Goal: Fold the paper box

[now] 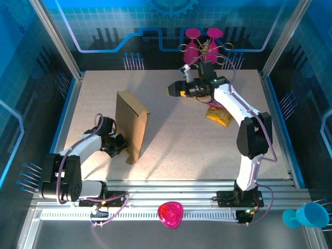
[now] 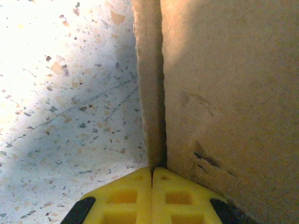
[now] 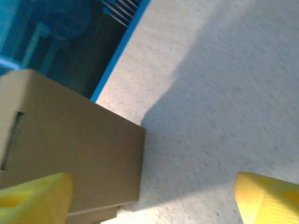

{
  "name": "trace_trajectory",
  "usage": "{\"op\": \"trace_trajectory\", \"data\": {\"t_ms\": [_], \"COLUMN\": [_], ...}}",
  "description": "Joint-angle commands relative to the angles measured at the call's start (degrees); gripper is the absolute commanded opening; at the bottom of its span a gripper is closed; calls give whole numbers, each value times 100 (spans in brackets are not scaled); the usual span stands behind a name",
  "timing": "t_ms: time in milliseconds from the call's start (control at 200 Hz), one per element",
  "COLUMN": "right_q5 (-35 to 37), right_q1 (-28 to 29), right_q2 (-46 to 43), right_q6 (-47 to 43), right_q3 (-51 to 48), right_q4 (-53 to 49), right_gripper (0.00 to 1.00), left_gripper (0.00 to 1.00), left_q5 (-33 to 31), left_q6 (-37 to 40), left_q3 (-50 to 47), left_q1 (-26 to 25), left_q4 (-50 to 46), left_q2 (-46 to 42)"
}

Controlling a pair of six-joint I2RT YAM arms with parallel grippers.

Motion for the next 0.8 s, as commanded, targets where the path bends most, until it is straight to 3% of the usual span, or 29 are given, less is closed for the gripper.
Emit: {"op": "trace_trajectory", "data": {"t_ms": [0, 255, 795], "right_q5": [395, 1500, 1647], "right_q1": [507, 1539, 2295], "right_q2": [-96, 546, 1538], "right_q6": [-482, -1367, -1577], "right_q3": [724, 2570, 4091], "right_q4": [-671, -2072, -3206], "right_gripper": [93, 98, 96], "left_gripper": [0, 0, 0], "left_q5": [-124, -142, -125], "left_q6": [151, 177, 177], "left_q3": [69, 127, 127], "left_q1": [16, 20, 41], "left_q4": [-379, -412, -412], "left_q2": [156, 149, 147]}}
